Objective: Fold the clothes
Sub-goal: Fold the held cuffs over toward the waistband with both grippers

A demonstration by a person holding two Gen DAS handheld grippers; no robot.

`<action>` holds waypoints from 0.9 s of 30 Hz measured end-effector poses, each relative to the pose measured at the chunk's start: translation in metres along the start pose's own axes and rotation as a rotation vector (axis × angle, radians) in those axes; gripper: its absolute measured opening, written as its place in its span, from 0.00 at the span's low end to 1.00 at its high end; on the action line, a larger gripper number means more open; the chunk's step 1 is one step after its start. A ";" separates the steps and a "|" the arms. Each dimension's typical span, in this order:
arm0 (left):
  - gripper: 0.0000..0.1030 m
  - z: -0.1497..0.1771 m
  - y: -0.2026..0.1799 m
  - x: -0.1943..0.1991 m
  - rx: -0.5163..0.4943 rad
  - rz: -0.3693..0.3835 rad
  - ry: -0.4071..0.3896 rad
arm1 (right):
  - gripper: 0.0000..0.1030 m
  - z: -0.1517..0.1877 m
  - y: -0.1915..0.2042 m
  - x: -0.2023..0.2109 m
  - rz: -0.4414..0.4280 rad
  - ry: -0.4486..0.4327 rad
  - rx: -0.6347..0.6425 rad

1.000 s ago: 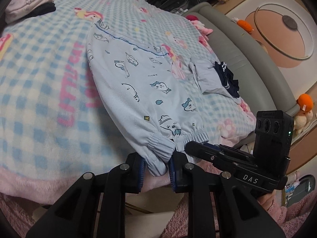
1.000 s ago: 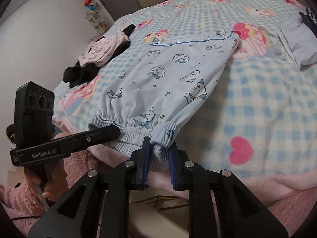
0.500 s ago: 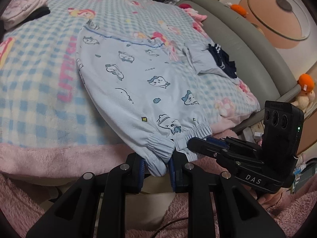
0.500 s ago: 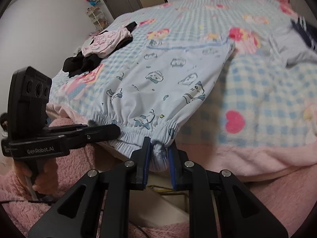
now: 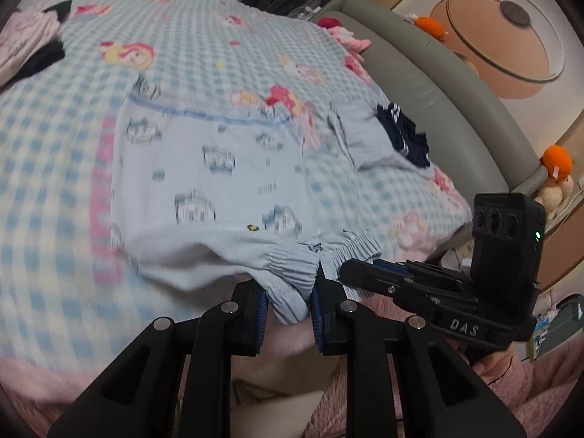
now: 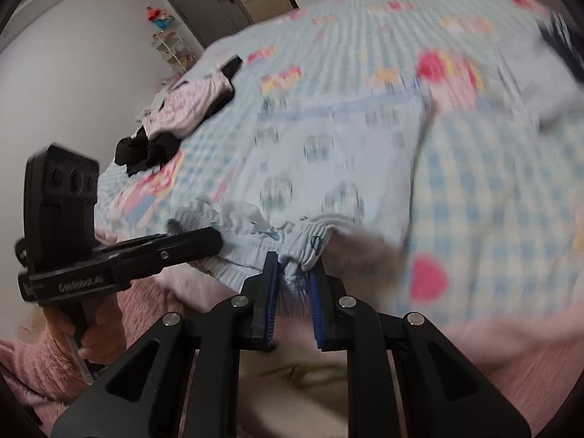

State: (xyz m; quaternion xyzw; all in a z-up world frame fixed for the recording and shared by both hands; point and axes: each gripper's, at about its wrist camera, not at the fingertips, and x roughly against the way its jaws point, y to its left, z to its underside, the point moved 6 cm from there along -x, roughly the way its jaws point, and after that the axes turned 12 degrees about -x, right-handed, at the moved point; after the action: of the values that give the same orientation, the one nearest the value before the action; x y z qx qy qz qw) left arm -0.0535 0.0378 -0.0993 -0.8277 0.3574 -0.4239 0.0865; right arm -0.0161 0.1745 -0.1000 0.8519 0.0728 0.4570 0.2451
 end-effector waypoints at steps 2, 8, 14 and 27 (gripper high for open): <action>0.20 -0.028 0.009 -0.007 -0.015 -0.023 -0.027 | 0.16 -0.027 0.008 -0.006 0.022 -0.048 0.027; 0.55 -0.074 0.056 -0.016 0.137 -0.035 -0.077 | 0.38 -0.082 0.006 -0.012 0.019 -0.125 -0.059; 0.58 -0.042 0.084 -0.021 0.094 -0.159 -0.040 | 0.47 -0.070 -0.022 -0.034 0.080 -0.072 -0.054; 0.40 -0.027 0.104 -0.082 0.021 -0.211 0.133 | 0.50 -0.093 -0.039 -0.120 0.146 0.112 0.081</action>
State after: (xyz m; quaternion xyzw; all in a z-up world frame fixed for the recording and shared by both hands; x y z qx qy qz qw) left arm -0.1599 0.0213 -0.1810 -0.8299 0.2687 -0.4883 0.0264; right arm -0.1564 0.1986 -0.1652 0.8373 0.0425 0.5172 0.1720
